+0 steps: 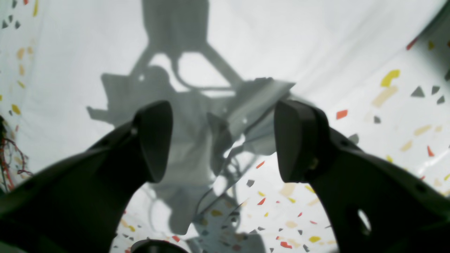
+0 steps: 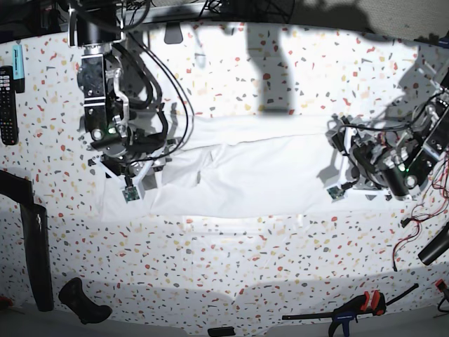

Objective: Fold the T-shirt properly
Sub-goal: 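Grasp the shirt's two ends with both grippers, then pull the shirt ends apart with both grippers to stretch it flat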

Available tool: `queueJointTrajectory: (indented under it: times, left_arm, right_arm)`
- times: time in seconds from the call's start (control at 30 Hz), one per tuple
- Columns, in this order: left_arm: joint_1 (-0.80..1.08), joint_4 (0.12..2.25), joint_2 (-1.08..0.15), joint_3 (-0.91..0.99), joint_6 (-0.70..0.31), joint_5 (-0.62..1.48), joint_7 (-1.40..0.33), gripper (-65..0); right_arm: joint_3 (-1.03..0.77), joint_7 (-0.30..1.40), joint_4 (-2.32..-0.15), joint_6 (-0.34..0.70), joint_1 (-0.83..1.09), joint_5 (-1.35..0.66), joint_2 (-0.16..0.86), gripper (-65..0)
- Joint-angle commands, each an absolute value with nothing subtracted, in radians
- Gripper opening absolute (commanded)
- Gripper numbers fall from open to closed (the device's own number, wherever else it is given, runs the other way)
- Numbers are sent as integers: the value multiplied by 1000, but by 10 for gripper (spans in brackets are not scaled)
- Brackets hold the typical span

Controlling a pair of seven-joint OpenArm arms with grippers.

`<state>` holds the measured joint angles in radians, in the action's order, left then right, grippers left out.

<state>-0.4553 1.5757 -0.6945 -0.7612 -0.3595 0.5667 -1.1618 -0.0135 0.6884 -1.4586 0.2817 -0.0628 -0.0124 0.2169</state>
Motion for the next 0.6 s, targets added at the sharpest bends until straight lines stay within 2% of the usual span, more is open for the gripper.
queueJointTrajectory:
  times: [0.0, 0.13, 0.2, 0.4, 0.47, 0.57]
  left_arm:
    - [-485, 1586, -716, -751, -330, 525, -1134, -214]
    - [-475, 1585, -740, -712, -151, 336, -1010, -214]
    - [-469, 1584, -744, -661, -133, 338, -969, -214]
    - [-460, 1550, -744, -470, -241, 526, -960, -214]
    - [-460, 1494, -747, -408, -246, 567, -960, -214]
    - [-461, 1358, -751, -322, -327, 682, -953, -214]
  right_arm:
    - [-20, 705, -1468, 276, -57, 7, 234, -310]
    - [-20, 696, -1468, 276, 3, 28, 284, -310]
    - [-20, 682, -1468, 271, 22, 6, 314, -310]
    - [-20, 681, -1468, 269, 17, -19, 327, -310]
    - [-20, 679, -1468, 269, 17, 15, 331, -310]
    - [-21, 667, -1468, 269, 14, 19, 344, -310]
